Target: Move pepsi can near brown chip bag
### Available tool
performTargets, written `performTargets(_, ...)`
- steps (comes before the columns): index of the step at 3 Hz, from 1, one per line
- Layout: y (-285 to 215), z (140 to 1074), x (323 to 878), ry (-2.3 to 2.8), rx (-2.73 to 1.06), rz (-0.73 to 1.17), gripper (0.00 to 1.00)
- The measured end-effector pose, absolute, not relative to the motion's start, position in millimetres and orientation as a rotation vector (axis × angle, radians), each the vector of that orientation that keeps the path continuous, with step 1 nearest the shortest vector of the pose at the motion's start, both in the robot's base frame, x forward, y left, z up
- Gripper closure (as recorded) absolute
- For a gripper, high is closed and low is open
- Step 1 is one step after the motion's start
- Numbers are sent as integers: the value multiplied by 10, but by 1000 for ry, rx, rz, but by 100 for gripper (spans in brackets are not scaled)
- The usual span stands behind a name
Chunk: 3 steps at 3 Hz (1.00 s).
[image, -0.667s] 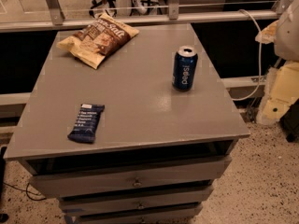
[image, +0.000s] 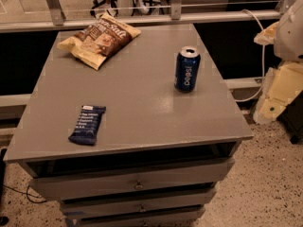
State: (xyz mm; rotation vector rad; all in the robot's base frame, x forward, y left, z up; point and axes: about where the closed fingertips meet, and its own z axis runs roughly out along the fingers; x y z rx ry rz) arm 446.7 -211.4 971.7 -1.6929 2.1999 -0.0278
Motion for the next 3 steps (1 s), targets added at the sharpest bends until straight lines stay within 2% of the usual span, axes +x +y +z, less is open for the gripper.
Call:
performTargets(2, -1595, 9404, 5167, 1984, -1583, 265, 0)
performTargets(3, -1414, 9287, 5634, 1888, -1501, 306, 0)
